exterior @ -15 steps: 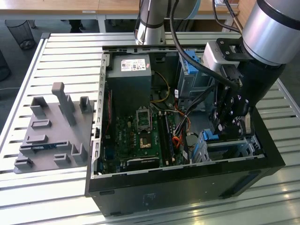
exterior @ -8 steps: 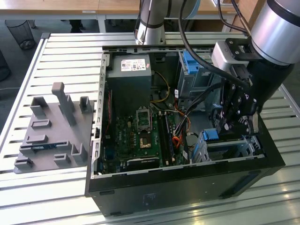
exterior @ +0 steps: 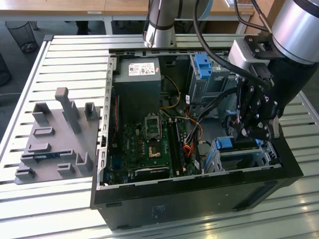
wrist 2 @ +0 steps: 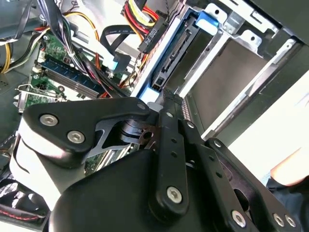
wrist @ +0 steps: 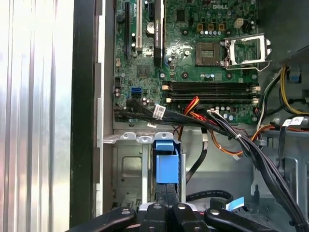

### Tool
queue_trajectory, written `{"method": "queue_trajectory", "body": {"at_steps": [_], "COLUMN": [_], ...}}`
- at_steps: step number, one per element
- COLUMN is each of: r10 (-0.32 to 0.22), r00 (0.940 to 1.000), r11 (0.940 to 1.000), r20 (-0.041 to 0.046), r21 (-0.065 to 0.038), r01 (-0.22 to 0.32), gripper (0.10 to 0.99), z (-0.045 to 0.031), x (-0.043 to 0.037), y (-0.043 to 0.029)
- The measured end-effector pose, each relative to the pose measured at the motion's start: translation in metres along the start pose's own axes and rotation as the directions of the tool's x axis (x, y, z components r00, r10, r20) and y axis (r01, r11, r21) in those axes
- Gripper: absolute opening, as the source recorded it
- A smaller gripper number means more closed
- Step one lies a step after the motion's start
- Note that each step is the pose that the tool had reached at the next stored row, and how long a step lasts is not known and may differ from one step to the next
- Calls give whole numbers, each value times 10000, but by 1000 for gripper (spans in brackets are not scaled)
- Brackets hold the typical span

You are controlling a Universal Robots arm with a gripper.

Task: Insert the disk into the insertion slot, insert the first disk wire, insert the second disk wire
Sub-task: 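Insert the first disk wire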

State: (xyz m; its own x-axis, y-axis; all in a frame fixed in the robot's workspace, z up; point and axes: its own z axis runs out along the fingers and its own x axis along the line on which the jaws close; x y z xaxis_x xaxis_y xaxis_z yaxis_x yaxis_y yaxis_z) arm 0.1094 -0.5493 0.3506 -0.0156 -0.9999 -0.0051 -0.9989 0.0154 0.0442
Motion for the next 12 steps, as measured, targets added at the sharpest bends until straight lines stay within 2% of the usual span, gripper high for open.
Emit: {"method": "queue_trajectory", "body": {"at_steps": [4, 12], "r10": [-2, -2], "r00": [10000, 10000], "r11": [10000, 9999], "r20": [1, 8], "r21": [22, 110], "r01": [2, 2], "gripper": [106, 106], "z": [-69, -91], "x": [-19, -111], "y": [3, 5]}}
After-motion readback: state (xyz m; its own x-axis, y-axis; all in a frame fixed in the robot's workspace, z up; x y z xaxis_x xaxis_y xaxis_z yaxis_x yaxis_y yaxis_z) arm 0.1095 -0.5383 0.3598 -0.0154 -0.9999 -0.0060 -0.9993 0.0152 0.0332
